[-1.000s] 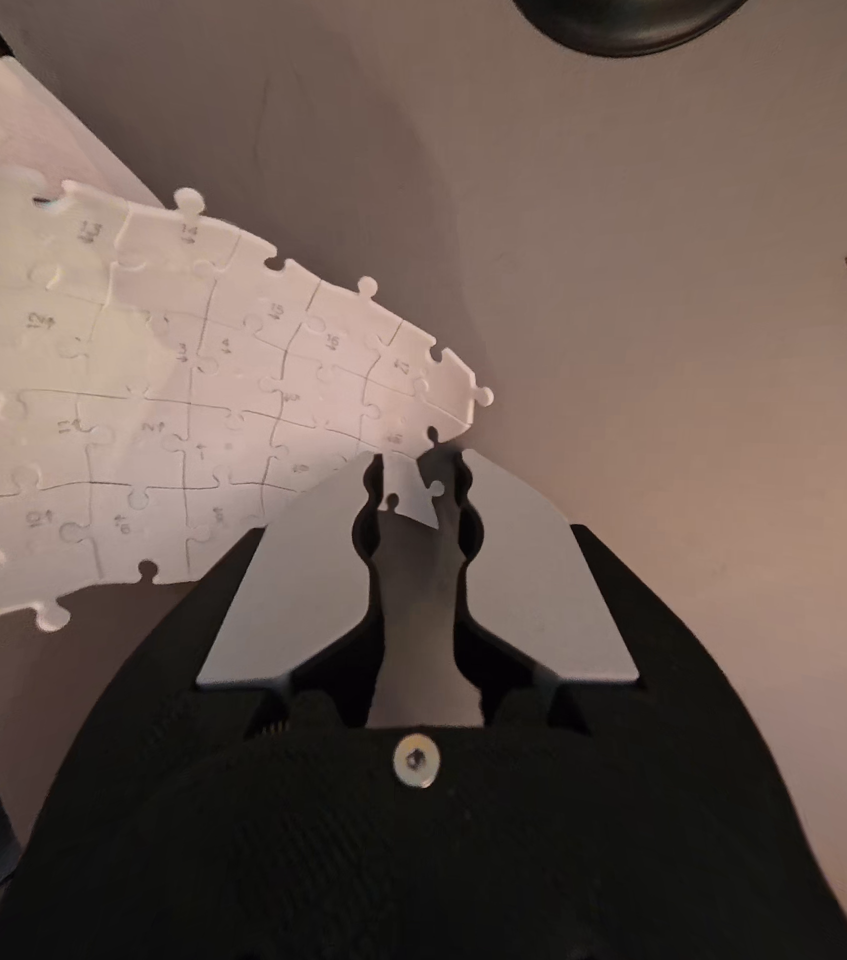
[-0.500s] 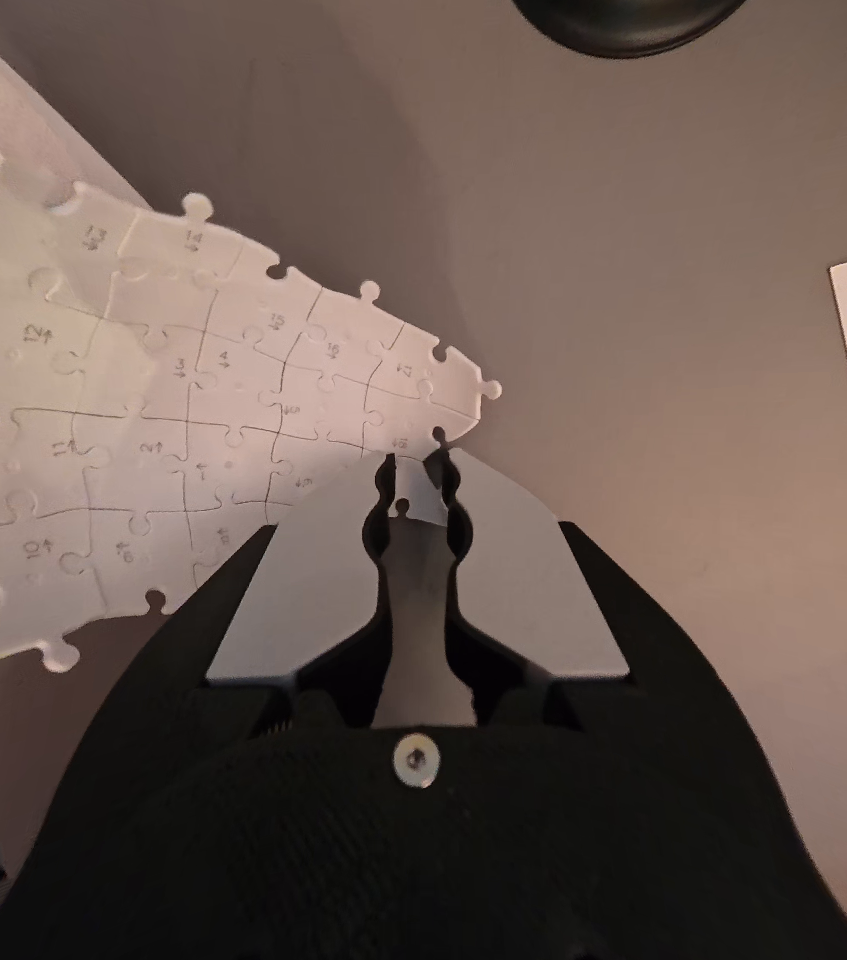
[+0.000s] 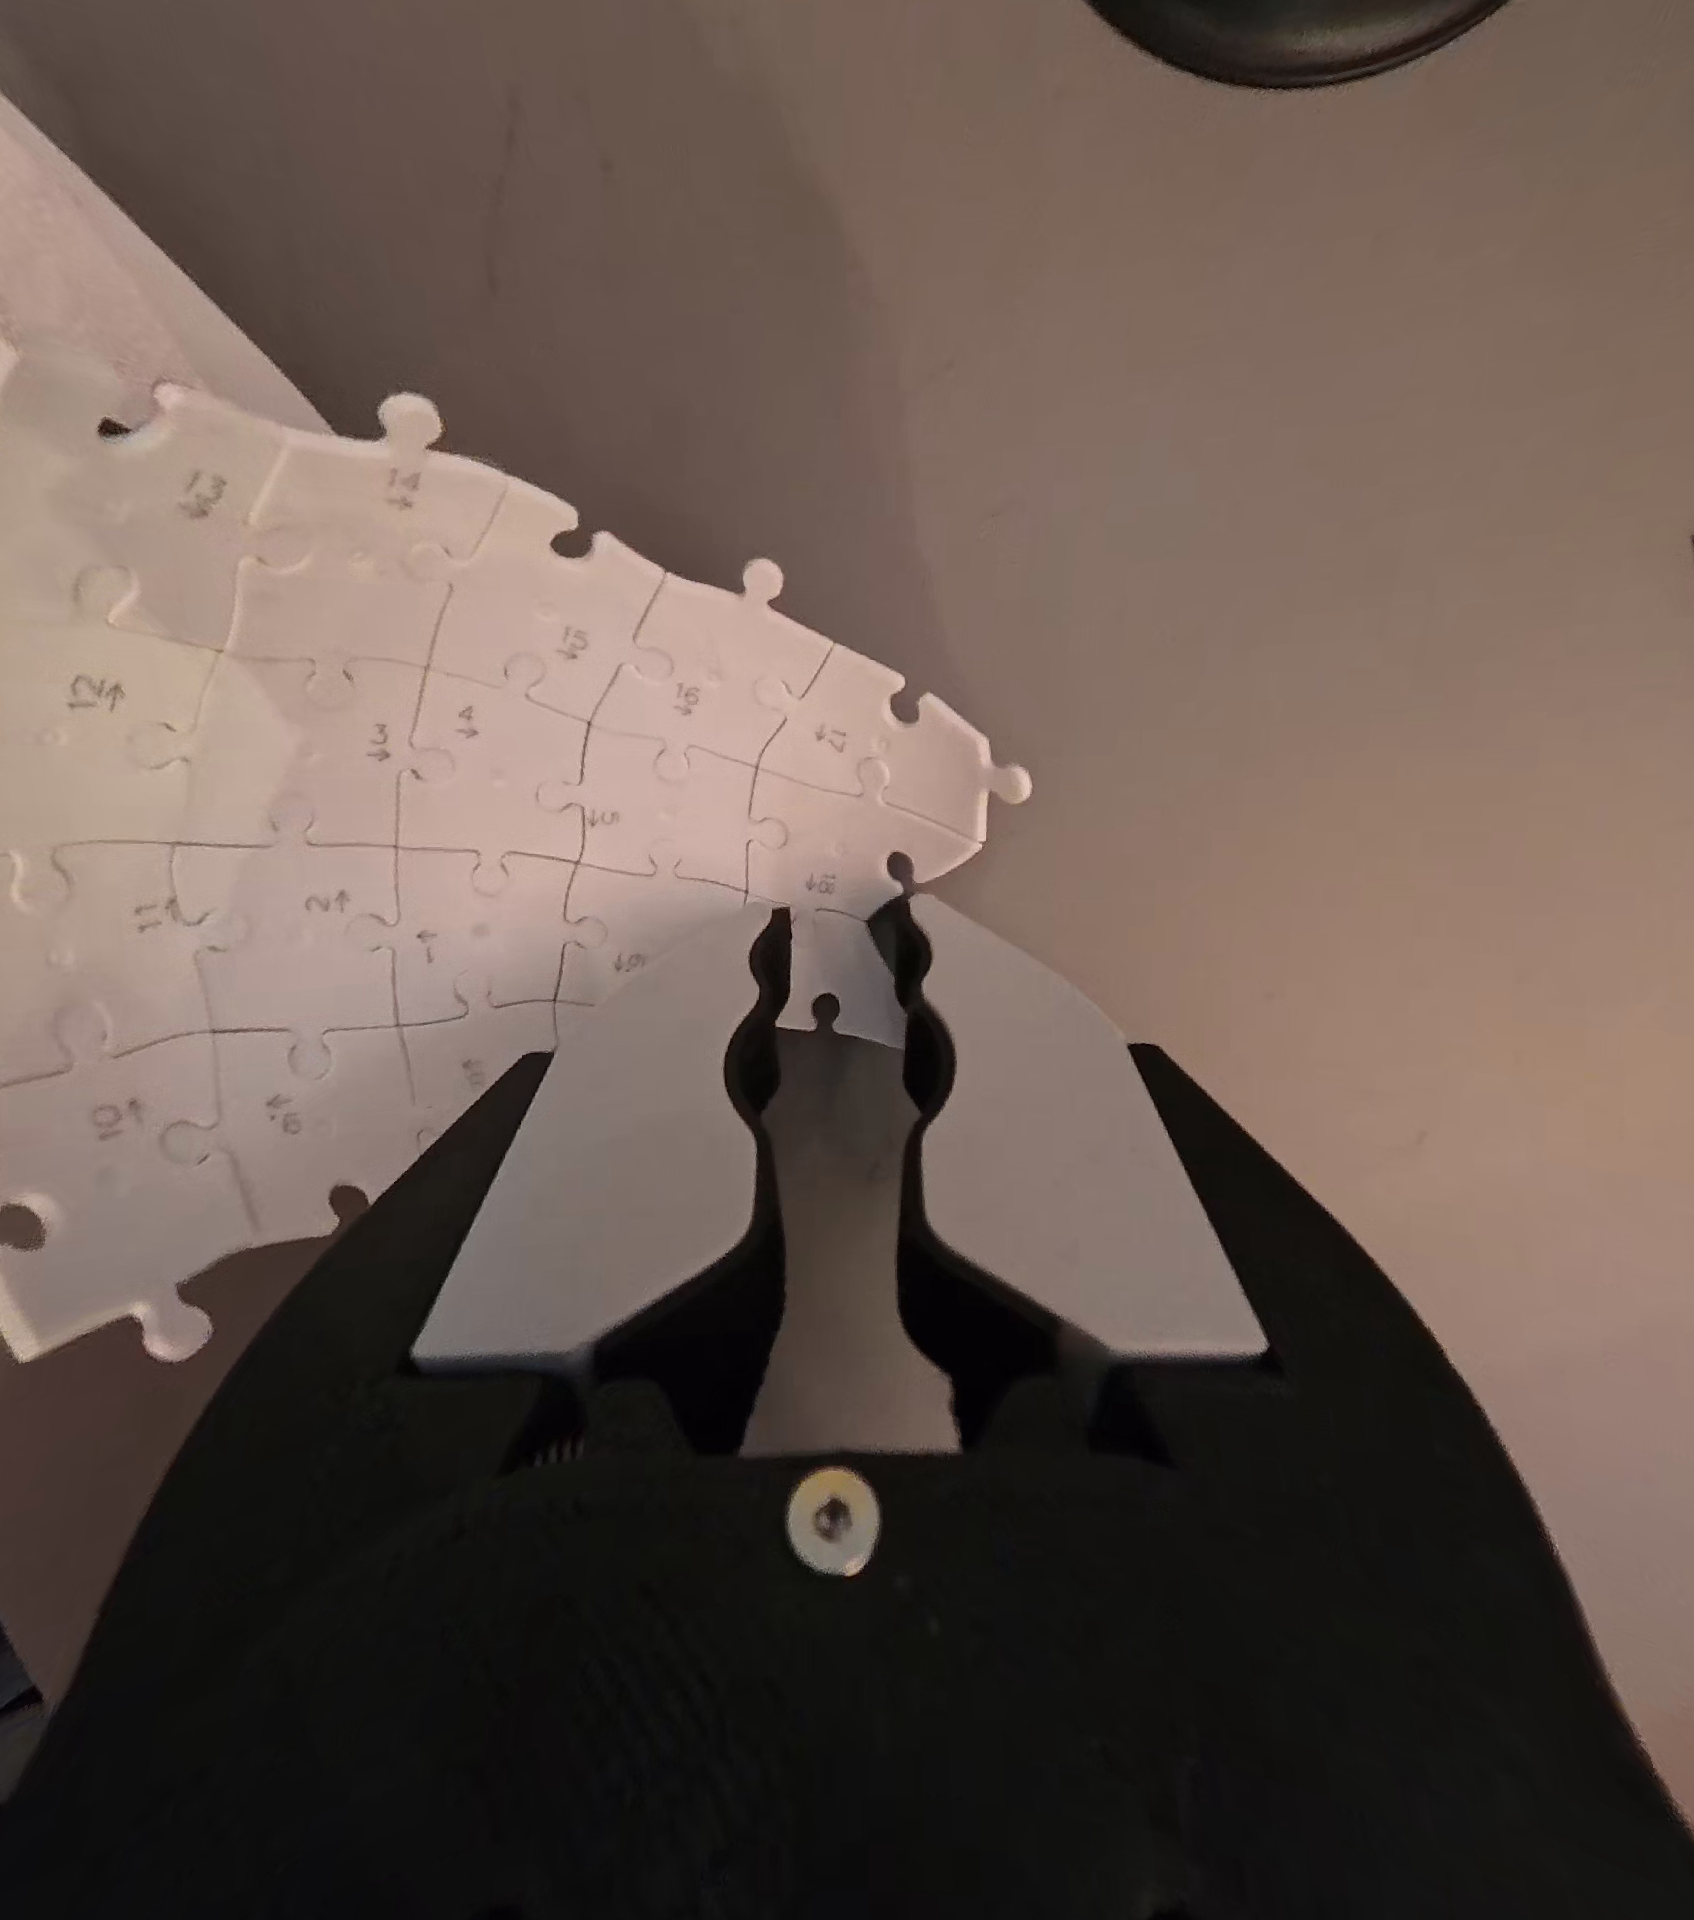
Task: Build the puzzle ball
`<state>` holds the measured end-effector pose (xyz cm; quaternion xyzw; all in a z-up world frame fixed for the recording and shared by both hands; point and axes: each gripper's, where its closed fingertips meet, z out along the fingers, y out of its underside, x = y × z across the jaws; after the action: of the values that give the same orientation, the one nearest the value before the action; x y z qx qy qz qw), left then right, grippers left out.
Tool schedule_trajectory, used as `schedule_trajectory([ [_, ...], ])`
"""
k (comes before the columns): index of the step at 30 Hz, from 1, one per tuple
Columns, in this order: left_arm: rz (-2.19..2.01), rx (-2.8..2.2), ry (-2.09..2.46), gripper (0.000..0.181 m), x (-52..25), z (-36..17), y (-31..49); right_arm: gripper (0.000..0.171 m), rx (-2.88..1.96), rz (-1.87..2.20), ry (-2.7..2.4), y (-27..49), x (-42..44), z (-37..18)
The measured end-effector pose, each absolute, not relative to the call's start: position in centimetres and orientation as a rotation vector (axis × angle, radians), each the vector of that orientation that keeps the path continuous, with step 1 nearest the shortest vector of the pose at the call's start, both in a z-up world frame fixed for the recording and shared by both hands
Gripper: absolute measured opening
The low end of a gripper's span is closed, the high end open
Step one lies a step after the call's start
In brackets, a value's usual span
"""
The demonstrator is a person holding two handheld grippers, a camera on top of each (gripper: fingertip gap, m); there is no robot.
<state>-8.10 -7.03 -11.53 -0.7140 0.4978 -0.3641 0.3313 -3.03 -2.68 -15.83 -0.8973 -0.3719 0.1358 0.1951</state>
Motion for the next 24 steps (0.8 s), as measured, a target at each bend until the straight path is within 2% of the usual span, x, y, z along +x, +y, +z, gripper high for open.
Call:
schedule_trajectory([
  [9, -0.953, -1.866, 1.297, 0.063, -8.05, -11.5, -6.92, 0.018, -2.514, 0.32, -1.106, -2.81, -3.07, -15.85],
  [13, -0.962, -1.868, 1.294, 0.063, -8.1, -11.47, -7.0, 0.017, -2.464, 0.417, -1.097, -2.73, -3.05, -15.79],
  [19, -0.957, -1.875, 1.297, 0.063, -8.2, -11.57, -6.91, 0.03, -2.339, 0.427, -1.215, -2.85, -2.78, -15.69],
  [24, -0.959, -1.88, 1.297, 0.063, -8.12, -11.76, -6.9, 0.029, -2.264, 0.372, -1.261, -2.61, -2.59, -14.96],
])
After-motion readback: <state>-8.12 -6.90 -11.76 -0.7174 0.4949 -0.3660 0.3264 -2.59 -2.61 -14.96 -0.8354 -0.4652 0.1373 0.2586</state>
